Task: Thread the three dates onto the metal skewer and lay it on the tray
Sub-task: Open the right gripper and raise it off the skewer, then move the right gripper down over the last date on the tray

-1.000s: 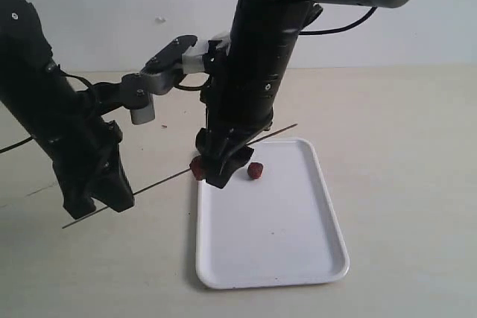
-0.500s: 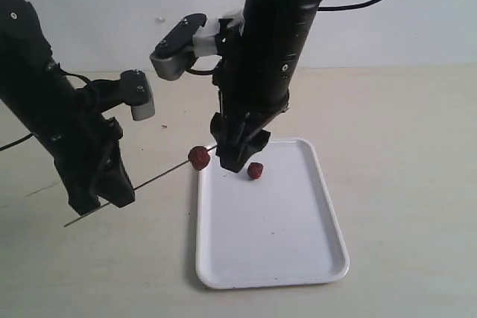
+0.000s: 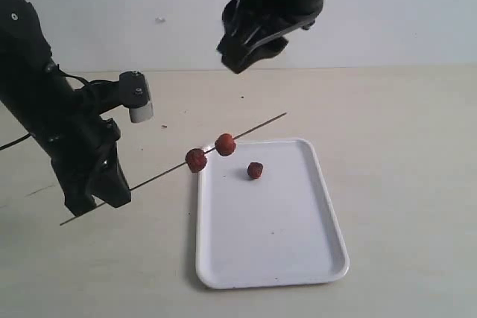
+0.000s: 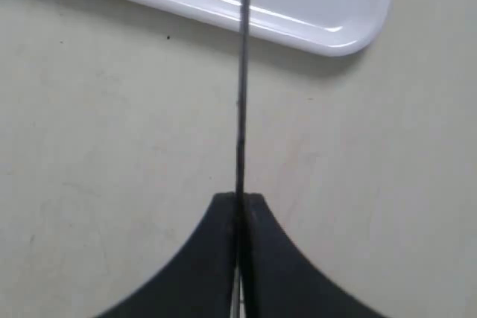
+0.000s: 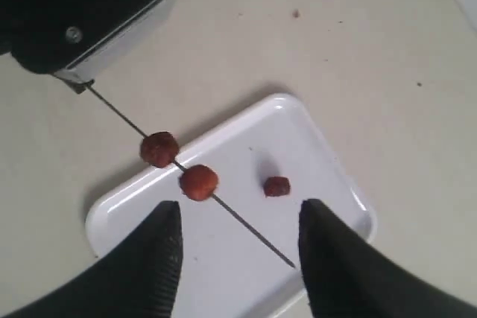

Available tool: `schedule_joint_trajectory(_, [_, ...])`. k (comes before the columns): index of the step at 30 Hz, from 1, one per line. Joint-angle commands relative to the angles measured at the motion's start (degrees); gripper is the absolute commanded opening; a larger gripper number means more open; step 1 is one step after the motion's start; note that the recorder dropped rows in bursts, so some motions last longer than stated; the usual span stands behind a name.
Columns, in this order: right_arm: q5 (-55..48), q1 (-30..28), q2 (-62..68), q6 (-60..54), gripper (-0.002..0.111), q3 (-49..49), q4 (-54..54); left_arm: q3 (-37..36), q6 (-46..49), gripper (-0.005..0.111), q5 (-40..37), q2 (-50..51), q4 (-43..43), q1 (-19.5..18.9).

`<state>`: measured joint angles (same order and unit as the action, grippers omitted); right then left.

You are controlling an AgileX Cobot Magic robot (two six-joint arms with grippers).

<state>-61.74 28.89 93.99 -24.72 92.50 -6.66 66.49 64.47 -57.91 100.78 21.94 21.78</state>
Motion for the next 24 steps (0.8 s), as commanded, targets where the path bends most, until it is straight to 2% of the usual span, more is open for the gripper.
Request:
schedule_joint_trajectory(1, [0.6, -4.3, -3.8, 4.8, 0.046, -3.8, 5.1, 0.1, -1.9, 0.000, -0.9, -0.2, -2.5, -1.9])
schedule_joint_trajectory(9, [9.0, -12.4, -10.7, 7.3, 0.046, -15.5, 5.4, 0.1, -3.4, 0.000, -2.2, -0.2, -1.6, -8.4])
schedule_joint_trajectory(14, [13.6, -13.5, -9.7, 8.3, 0.046, -20.7, 5.6, 0.1, -3.4, 0.000, -2.2, -0.2, -0.4, -12.0])
schedule_joint_trajectory(20, [25.2, -13.5, -5.6, 12.1, 0.046, -21.3, 5.0, 0.1, -3.4, 0.000, -1.6, -0.2, -0.1, -12.6])
schedule_joint_trajectory(22, [23.9, -13.5, -2.4, 11.5, 0.047, -19.3, 5.4, 0.1, -3.4, 0.000, -1.4, -0.2, -0.1, -12.6])
schedule_joint_trajectory(24, [18.3, -13.5, 2.3, 8.3, 0.051, -15.8, 5.7, 0.1, -3.4, 0.000, -1.2, -0.2, -0.1, -12.6])
